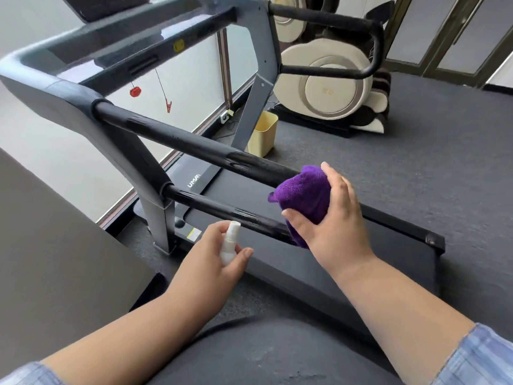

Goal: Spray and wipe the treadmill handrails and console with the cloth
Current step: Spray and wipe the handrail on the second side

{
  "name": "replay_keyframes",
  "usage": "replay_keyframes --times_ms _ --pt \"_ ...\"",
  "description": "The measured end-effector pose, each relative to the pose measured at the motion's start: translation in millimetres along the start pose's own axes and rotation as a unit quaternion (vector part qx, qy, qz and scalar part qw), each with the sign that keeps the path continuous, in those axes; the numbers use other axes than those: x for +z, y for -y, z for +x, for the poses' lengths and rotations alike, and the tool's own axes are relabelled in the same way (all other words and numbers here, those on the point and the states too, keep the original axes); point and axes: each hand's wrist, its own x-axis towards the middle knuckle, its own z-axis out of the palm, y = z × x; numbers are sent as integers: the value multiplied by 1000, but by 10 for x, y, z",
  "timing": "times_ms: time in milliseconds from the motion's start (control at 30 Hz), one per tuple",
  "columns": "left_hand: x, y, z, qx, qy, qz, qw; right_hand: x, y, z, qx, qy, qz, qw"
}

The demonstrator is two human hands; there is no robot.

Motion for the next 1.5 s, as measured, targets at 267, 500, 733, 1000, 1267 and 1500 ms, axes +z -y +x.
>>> replay_keyframes --times_ms 267,500,733,1000,1267,1500 --pt "-52 98 -7 2 -9 -63 998 15 349 297 -86 -7 -235 968" --pt "-163 231 -15 -3 -37 -95 995 451 1021 680 -194 70 -468 860" --pt "-309 318 10 -26 -29 -117 992 1145 1634 1065 -198 110 -448 865" --pt "-763 423 164 4 -49 -140 989 1573 1946 1287 -198 141 -450 859" --pt "-1330 953 232 22 -74 -168 983 2154 2385 1564 -190 138 -441 866" --pt "-1814 1386 293 31 -67 -175 982 2573 2796 1786 -174 162 -447 863"
